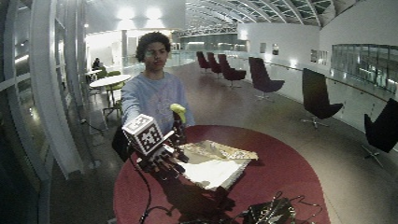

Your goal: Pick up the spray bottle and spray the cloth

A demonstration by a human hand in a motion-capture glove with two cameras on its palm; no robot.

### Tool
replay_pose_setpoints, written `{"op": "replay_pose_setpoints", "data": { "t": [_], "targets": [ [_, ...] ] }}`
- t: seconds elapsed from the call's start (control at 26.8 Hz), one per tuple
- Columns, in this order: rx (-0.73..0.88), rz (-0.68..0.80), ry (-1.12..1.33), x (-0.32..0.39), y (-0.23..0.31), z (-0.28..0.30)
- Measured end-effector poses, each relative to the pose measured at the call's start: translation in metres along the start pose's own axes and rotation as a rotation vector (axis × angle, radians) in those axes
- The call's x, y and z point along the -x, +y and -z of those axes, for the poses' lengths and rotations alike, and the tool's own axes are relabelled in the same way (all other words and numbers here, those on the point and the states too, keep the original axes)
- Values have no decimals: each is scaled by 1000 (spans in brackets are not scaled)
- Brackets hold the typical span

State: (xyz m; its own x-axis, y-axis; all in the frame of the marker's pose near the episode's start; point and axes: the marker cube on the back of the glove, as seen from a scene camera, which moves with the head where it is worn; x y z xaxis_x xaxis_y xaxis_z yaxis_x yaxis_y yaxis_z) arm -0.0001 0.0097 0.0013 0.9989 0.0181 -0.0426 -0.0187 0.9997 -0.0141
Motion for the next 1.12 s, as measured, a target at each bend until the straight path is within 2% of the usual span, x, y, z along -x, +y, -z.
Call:
{"op": "replay_pose_setpoints", "data": {
  "t": [0.26, 0.45, 0.78, 0.97, 1.12],
  "targets": [
    [8, 19, -33, 8, 9, 2],
    [-20, 117, -167, 30, 38, 7],
    [-24, 296, -573, 70, 119, 8],
    [21, 322, -849, 95, 159, -10],
    [36, 303, -977, 118, 176, -28]
  ]
}}
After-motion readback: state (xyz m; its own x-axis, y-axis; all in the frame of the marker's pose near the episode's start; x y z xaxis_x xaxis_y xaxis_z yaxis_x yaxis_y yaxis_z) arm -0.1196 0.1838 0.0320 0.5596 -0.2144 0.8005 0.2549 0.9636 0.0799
